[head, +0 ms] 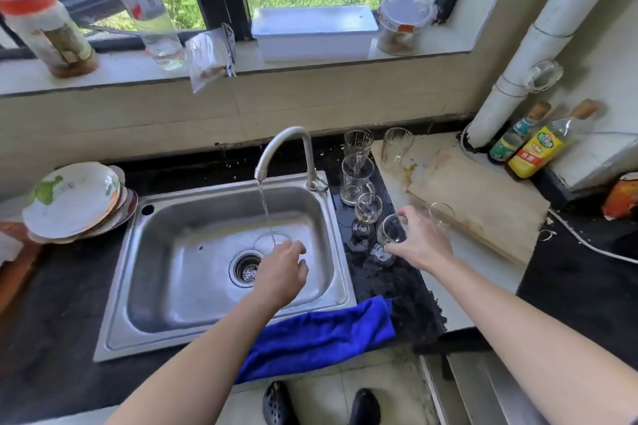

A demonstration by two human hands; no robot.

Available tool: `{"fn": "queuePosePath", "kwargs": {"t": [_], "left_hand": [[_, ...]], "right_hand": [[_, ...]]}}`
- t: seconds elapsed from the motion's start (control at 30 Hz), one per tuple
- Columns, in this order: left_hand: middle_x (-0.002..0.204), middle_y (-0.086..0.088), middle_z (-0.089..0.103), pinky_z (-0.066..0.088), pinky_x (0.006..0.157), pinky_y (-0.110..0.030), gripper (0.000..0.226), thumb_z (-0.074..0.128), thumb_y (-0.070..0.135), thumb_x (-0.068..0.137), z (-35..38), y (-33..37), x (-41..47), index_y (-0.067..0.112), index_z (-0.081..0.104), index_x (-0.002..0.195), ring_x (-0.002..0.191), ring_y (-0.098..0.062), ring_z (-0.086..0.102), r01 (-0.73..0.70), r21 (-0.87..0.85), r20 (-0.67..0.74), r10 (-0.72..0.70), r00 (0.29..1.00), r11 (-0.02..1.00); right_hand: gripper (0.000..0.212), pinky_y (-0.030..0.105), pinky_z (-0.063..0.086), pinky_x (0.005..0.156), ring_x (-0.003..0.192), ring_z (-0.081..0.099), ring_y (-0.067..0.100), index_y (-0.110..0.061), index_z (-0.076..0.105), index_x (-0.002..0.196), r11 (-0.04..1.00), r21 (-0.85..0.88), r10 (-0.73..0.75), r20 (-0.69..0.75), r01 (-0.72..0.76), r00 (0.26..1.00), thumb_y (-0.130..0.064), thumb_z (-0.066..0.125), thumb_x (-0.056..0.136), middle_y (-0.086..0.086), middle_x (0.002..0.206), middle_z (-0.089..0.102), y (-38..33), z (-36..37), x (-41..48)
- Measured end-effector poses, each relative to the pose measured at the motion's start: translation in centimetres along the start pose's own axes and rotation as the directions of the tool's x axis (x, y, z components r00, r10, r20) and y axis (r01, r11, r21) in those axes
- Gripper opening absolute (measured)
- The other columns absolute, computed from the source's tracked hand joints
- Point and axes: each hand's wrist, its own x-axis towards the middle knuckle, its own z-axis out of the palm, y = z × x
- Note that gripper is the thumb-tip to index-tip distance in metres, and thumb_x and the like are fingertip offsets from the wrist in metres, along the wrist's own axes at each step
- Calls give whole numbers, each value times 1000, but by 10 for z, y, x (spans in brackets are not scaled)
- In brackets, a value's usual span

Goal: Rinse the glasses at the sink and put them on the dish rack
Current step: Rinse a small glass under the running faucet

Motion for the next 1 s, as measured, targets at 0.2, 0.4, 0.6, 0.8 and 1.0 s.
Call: {"fn": "queuePosePath", "kwargs": {"t": [0.2,0.4,0.6,0.8,1.0], "left_hand": [[118,-1,59,44,86,-33,28,46,21,94,-6,-13,-17,14,54,120,109,-22,55,158,-29,-26,-158,987,987],[103,-2,59,44,81,-34,19,49,21,88,-25,-50,-22,15,59,104,101,-25,56,287,-79,-14,-289,957,955],[116,-9,60,43,91,-33,33,60,27,87,-31,-101,-23,12,59,116,109,-26,55,369,-208,98,-356,929,906],[105,-4,53,45,67,-30,48,66,24,87,-17,-142,-6,14,47,130,86,-19,52,576,-737,364,-509,780,355],[116,-7,50,54,74,-42,37,58,17,92,5,-163,28,18,46,127,91,-29,53,573,-805,578,-422,699,-153]], "right_hand": [[72,28,52,69,82,62,14,-37,47,121,989,4,-145,-5,145,989,-60,74,59,-13,102,64,-21,-20,-7],[72,34,52,76,88,60,12,-37,47,116,953,187,-262,115,238,958,-63,76,55,-14,101,62,-97,-17,-2],[90,40,50,94,107,59,17,-22,55,128,926,368,-189,274,79,943,-63,82,52,-4,123,61,-170,28,18],[101,35,54,80,94,64,17,-18,59,125,916,384,-36,371,-119,928,-68,78,40,-3,112,65,-220,70,41],[51,38,54,69,88,72,24,-18,58,69,870,444,36,376,-214,926,-56,86,48,5,82,71,-242,85,60]]}}
